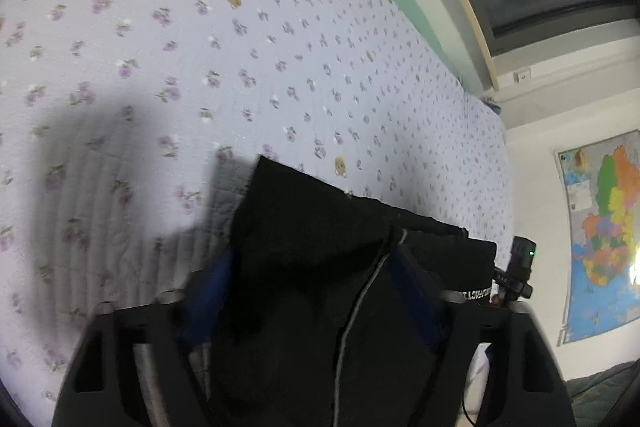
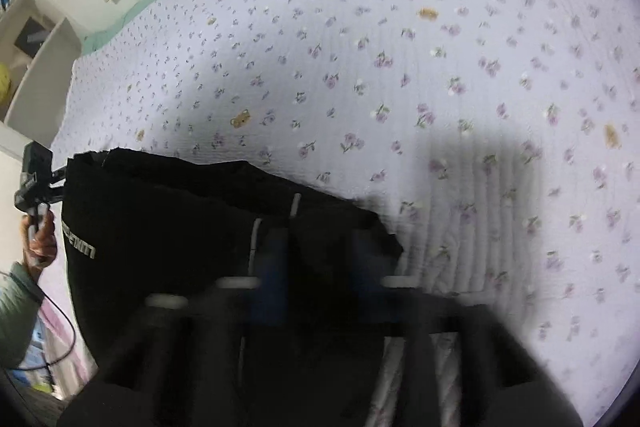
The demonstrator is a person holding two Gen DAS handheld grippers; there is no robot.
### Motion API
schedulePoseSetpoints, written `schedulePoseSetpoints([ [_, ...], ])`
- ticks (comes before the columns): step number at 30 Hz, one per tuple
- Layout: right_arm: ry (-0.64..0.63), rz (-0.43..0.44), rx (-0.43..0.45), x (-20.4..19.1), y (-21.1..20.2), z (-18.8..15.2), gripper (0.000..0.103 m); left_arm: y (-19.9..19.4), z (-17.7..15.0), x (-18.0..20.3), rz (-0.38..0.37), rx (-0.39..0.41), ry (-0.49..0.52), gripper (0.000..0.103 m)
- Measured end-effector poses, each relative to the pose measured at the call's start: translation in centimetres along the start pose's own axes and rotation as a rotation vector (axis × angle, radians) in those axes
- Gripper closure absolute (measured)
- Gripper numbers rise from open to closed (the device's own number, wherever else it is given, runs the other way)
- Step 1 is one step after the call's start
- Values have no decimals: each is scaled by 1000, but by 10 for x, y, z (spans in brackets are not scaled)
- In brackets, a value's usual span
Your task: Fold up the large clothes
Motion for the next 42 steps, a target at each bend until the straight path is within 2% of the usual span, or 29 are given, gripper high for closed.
schedulePoseSetpoints([
  [2, 1, -25, 41, -2, -15, -4, 86, -7, -6, -3, 36, 12, 14, 75],
  [5, 34, -26, 55, 1, -23, -7, 85, -11, -12, -13, 64, 17, -14, 74],
  [7, 42, -17, 38, 4, -18, -7, 80, -11, -11, -20, 56, 19, -50, 56],
  [8, 57, -10, 26, 7, -14, -6, 77, -10, -8, -21, 36, 23, -67, 38],
  [9, 68, 3, 18, 9, -11, -4, 70, -10, -6, -21, 30, 28, -74, 24],
  [11, 82, 45, 7, 11, -5, -1, 60, -4, 1, -18, 16, 24, -68, 23],
  [13, 88, 65, 0, 14, 1, 2, 36, 5, 3, -13, -7, -10, -52, 23],
  [15, 96, 83, 4, 17, 6, 4, 31, 20, 6, -7, -20, -62, -26, 23],
  [17, 101, 125, -3, 17, 14, 5, 31, 31, 8, -3, 0, -77, -5, 24],
  [18, 83, 128, -12, 13, 16, 5, 42, 34, 9, -1, 22, -68, 8, 27],
  [19, 55, 108, -20, 8, 16, 4, 66, 35, 9, 1, 35, -63, 19, 36],
  [20, 15, 70, -17, 2, 13, 1, 72, 35, 8, 3, 62, -63, 38, 54],
  [21, -9, 38, -5, -3, 7, -1, 76, 30, 6, 5, 93, -53, 63, 67],
  [23, -18, 10, 37, -9, -10, -3, 83, 14, 1, 8, 87, -14, 71, 77],
  [26, -62, -39, 151, -31, -55, 7, 88, -18, -4, 24, 93, 58, 91, 83],
  [27, -88, -56, 178, -39, -67, 13, 92, -30, -2, 35, 90, 88, 105, 90],
  [29, -162, -121, 235, -58, -89, 33, 93, -52, 8, 56, 55, 148, 134, 92],
  [31, -196, -140, 272, -68, -99, 57, 93, -71, 27, 77, 37, 210, 172, 93],
  [34, -187, -182, 282, -60, -84, 88, 93, -66, 55, 86, 85, 249, 194, 93],
  [38, -108, -196, 162, -26, -15, 94, 93, -13, 68, 48, 191, 173, 94, 93],
  [41, -66, -196, 66, -5, 31, 75, 93, 28, 57, 13, 239, 91, 37, 92],
  [42, -52, -189, 42, -1, 42, 68, 93, 38, 51, 4, 234, 66, 22, 88],
])
Point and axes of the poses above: each gripper's, at about its wrist camera, not at the fingertips, and y roughly the way its jaws point, x to its right, z to its top, the point moved 4 cm from there along y, roughly the way its jaws point, and after that the axes turned 3 degrees about z, right-handed, at the moved point
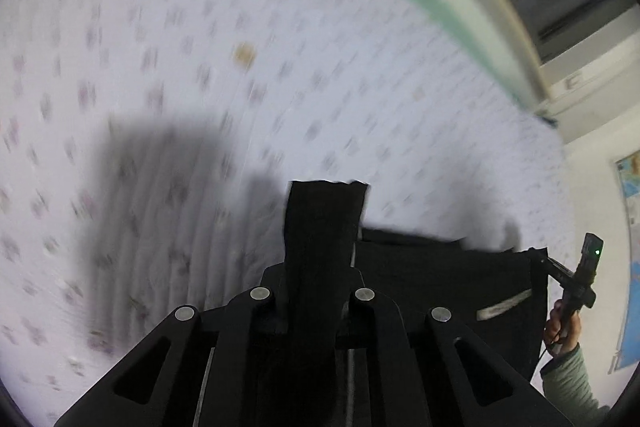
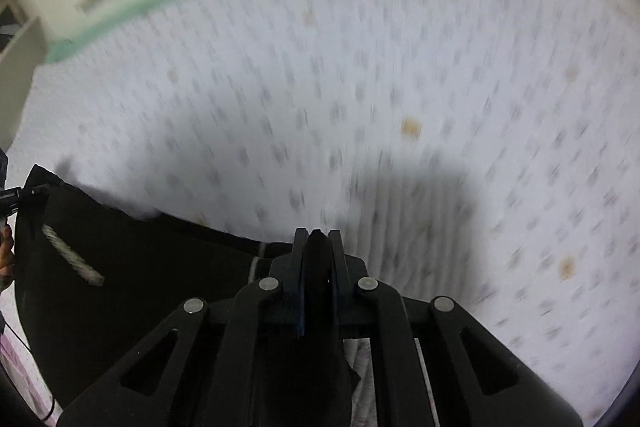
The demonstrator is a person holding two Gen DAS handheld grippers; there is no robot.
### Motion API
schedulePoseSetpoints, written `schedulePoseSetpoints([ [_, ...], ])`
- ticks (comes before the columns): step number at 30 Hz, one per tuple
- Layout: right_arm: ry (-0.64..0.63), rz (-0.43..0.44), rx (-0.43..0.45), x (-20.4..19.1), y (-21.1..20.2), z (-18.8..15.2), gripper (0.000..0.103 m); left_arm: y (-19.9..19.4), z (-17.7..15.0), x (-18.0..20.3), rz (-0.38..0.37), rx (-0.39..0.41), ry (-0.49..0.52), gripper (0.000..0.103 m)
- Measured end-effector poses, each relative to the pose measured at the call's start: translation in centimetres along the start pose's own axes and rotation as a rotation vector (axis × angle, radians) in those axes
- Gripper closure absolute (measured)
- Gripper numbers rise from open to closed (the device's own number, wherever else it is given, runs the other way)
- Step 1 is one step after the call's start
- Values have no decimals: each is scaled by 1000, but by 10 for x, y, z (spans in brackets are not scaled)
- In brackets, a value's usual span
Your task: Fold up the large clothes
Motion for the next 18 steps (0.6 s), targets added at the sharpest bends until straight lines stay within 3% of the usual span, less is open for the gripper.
schedulePoseSetpoints([
  [3, 45, 29, -58, 7, 17, -17, 86, 9, -10, -12, -60, -37, -54, 80],
  [5, 72, 30, -52, 11, 7, -20, 81, 1, -12, -14, -92, -39, -78, 75],
  [8, 91, 21, -4, 11, -29, -17, 67, -27, -13, -12, -37, -24, -53, 56],
  [10, 90, 25, 50, 4, -66, -19, 50, -61, -15, -1, 28, 21, 5, 56],
  [13, 50, 46, 113, -25, -116, -29, 31, -108, -25, 26, 34, 83, 100, 53],
  [15, 16, 84, 123, -54, -131, -42, 26, -130, -43, 55, 34, 111, 173, 39],
  [18, -1, 174, 59, -99, -127, -75, 26, -133, -81, 107, -1, 97, 268, 35],
])
Point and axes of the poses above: each gripper's, at about its wrist camera, not at the fingertips, and y roughly the way its jaws point, x to its right, z to its top, the point moved 4 cm from there along y, roughly the way its jaws point, and after that the axes turned 3 degrees about z, right-handed, at the moved point
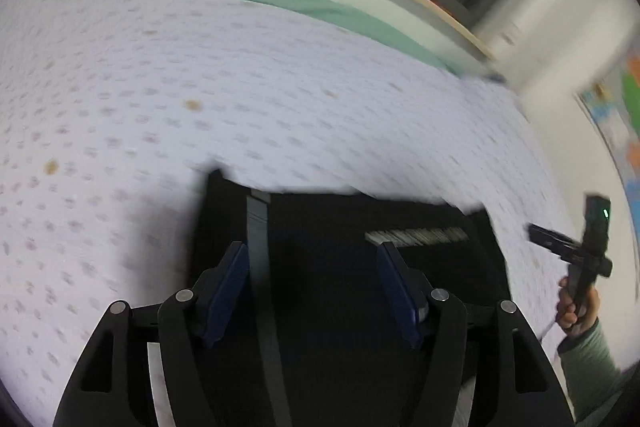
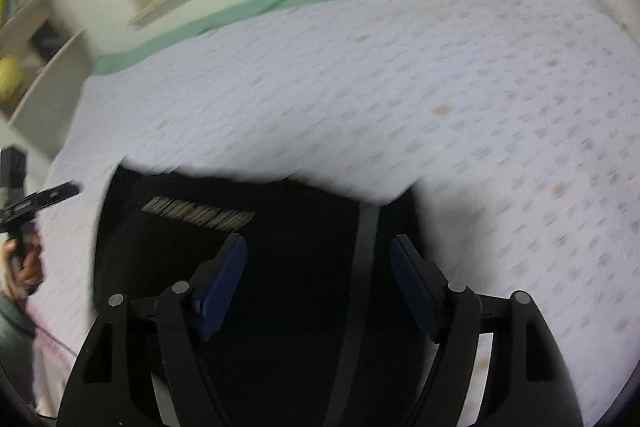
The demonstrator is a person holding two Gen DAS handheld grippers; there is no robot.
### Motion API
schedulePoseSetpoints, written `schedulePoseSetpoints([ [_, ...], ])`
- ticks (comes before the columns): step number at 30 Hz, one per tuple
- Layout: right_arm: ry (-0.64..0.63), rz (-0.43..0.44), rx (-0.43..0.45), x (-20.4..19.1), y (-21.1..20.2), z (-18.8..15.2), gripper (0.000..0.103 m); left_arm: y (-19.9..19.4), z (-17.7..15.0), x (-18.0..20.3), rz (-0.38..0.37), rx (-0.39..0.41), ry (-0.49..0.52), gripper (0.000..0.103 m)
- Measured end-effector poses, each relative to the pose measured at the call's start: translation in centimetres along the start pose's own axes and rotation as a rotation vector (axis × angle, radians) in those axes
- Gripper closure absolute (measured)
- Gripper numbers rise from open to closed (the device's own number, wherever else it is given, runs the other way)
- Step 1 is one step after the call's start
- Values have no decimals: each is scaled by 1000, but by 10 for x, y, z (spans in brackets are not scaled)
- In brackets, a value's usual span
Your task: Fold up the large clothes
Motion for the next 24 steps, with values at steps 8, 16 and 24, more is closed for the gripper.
schedulePoseSetpoints([
  [8, -121, -185, -123, -55, 94, -62, 25, 88, -98, 73, 55, -159, 70, 36],
  [16, -84, -162, -164, -42, 107, -66, 26, 119, -97, 55, 100, -220, -3, 36],
  [24, -67, -190, -67, -33, 95, -1, 29, 90, -21, 58, 34, -114, -27, 35],
])
Point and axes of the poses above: each gripper's, at about its wrist camera, not at the fingertips, and y roughly the way its jaws point, x to its right, z to its top, the point moved 4 cm from there along y, roughly the way its jaws point, and after that the axes turned 3 degrees about z, right-handed, at the moved point
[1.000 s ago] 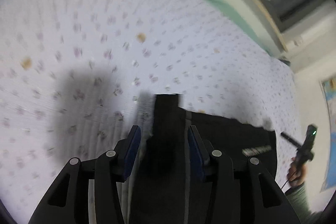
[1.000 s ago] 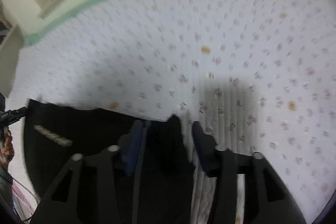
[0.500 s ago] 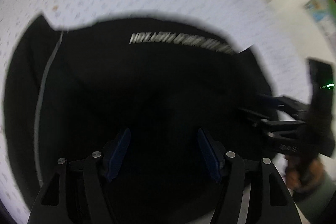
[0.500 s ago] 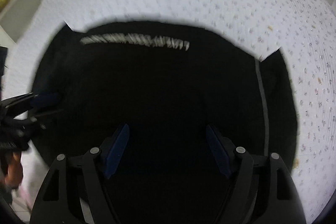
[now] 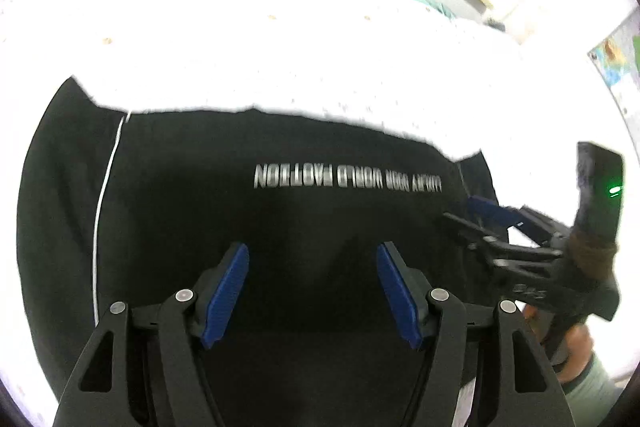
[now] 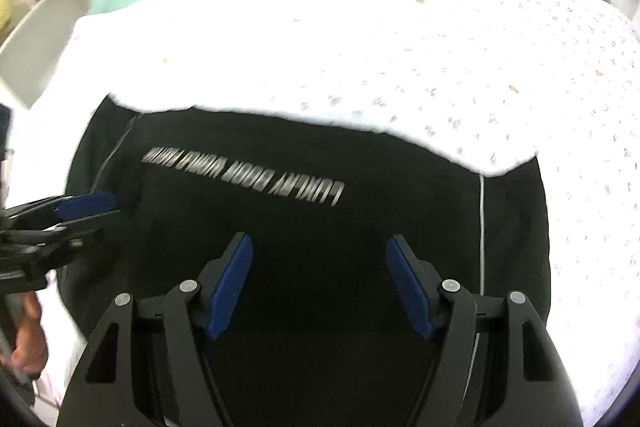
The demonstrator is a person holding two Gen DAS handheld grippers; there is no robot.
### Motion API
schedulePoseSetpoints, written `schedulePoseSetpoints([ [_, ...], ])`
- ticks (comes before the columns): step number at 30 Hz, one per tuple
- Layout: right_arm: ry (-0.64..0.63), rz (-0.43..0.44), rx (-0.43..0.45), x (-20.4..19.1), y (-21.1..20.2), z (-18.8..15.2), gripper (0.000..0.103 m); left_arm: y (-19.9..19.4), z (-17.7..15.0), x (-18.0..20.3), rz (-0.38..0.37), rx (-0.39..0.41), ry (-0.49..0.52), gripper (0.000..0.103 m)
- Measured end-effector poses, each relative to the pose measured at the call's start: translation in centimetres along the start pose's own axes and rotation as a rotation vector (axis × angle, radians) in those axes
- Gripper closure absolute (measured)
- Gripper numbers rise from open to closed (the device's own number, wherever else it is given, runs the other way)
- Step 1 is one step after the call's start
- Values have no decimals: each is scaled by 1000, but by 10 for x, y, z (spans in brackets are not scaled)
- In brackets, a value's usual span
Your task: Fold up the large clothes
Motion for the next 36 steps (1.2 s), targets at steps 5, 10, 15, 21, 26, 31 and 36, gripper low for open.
schedulePoseSetpoints([
  [5, 129, 68, -114, 28, 57, -4, 28, 67, 10, -48, 47, -132, -135, 34],
  [10, 116, 70, -101, 24, 44, -9, 26, 56, 10, -50, 1, -106, -151, 34],
  [15, 48, 117, -24, 13, -23, -27, 28, 14, -14, -27, -51, -53, -83, 35],
  [21, -59, 84, -38, -13, -62, -91, 28, -25, -74, 8, -46, -59, 93, 35],
  [26, -33, 52, -135, -26, -34, -135, 28, -3, -121, 14, 23, -132, 90, 35],
  [31, -8, 39, -184, -34, -14, -141, 28, 22, -126, 0, 49, -175, 45, 35],
  [36, 32, 78, -126, -17, -55, -131, 28, -30, -111, -14, 65, -62, 62, 35],
])
Point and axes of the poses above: each gripper's, at about its wrist camera, not at the fingertips, and y roughly the way its jaws point, x to its right, z to its top, the point moved 4 cm from there along y, roughly the way its jaws point, and after that the axes turned 3 degrees about z, right-handed, at the moved point
